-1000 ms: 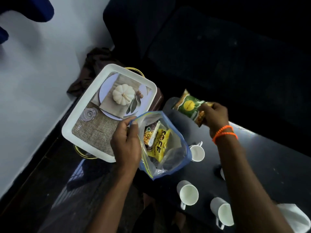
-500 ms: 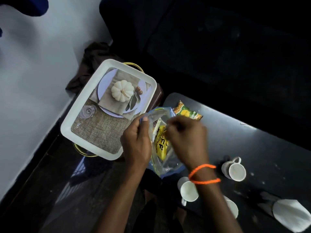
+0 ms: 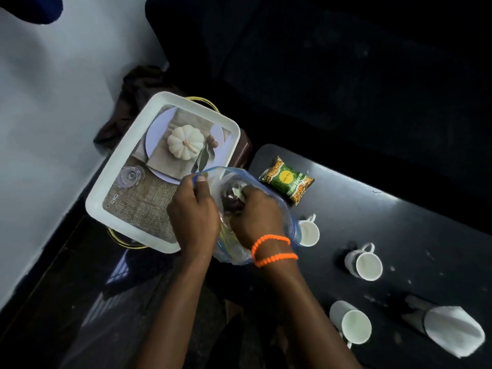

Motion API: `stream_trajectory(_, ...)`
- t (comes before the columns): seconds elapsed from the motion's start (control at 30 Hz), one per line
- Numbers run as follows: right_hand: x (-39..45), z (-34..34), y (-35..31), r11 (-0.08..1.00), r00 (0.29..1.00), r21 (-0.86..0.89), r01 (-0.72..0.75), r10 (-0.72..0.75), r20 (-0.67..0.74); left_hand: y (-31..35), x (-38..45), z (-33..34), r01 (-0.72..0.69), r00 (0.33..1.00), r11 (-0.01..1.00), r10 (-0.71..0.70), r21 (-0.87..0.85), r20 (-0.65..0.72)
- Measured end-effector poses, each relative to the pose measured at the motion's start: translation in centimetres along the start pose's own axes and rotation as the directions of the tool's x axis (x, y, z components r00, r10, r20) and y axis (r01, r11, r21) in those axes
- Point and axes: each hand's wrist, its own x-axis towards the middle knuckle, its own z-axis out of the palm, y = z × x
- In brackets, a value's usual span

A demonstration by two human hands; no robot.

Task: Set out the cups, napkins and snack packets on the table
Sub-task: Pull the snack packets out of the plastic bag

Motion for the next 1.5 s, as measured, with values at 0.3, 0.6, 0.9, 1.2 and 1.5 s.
stream_trajectory(0.3, -2.0, -12.2, 3.2, 0.698, 0.925, 0.661, 0.277, -0.006, -0.381, -1.2, 0.7, -1.1, 0.044, 0.996, 0.998, -0.041, -0.035, 0.081)
stream_trajectory(0.6, 11.5, -2.5, 11.1, 0.971, 0.972, 0.088, -0.223, 0.228, -0.053, -1.3, -2.7, -1.9, 0.125, 0.982, 0.970, -0.090, -0.209, 0.167)
stream_trajectory(0.9, 1.9, -5.9, 4.9, 0.951, 0.773, 0.239, 0.197, -0.001, -0.634, -0.7, -3.4, -0.9, 0.117, 0.976, 0.957, -0.061, -0.267, 0.209)
stream_trajectory(1.2, 1.5, 3.8, 2.2, 0.924, 0.921, -0.070, -0.375, 0.380, 0.087, -0.7, -3.7, -0.7, 0.084, 0.986, 0.970, -0.048, -0.228, 0.158)
stream_trajectory(1.5, -1.0, 2.2, -0.2, 0.998, 0.999, -0.056, -0.035, 0.033, -0.040, -1.7, -1.7, -1.0, 0.085, 0.995, 0.990, -0.077, -0.116, 0.067)
